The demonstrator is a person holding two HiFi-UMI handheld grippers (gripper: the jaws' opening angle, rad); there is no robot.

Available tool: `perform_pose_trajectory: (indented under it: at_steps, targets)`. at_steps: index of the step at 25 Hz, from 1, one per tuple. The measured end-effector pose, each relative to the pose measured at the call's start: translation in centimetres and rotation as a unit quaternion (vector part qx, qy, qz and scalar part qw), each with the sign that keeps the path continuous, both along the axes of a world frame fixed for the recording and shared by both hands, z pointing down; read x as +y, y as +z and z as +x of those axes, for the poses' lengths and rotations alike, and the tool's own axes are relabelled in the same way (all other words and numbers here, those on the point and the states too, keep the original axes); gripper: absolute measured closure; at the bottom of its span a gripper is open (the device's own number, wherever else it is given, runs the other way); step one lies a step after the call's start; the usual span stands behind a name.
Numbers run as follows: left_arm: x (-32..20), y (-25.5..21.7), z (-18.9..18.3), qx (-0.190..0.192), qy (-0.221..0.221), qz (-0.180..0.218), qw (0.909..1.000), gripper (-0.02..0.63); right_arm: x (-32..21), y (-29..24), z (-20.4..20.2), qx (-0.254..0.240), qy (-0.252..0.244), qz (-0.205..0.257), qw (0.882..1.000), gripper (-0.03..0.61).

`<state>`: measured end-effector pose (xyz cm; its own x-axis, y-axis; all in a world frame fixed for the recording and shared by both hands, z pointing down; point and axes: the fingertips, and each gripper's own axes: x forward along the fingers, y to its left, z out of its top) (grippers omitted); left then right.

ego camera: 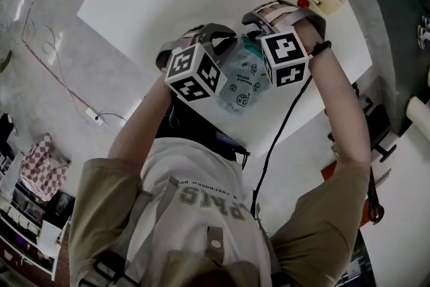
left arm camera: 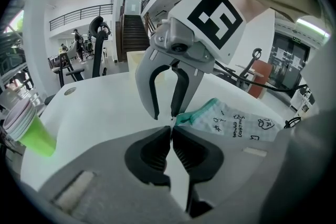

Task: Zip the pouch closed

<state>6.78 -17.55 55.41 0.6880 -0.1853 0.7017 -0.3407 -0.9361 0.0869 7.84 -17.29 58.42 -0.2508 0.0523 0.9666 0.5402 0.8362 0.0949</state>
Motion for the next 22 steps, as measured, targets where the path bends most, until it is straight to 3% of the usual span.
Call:
perform_pose_trajectory:
  at_steps: [9,22]
  targets:
    - [-0.1,-0.1,0.4,-0.012,0.020,-0.014,0.9996,0.589,0.6,0.7,0.0,0.025,-0.052,-0.014,0.998,0.528]
    - [0.4,0.4,0.3,-0.028,0.017,-0.033,0.9989,0.589,1.5,0.5,0.5,0.031,-0.042,-0.033,0.998,0.575]
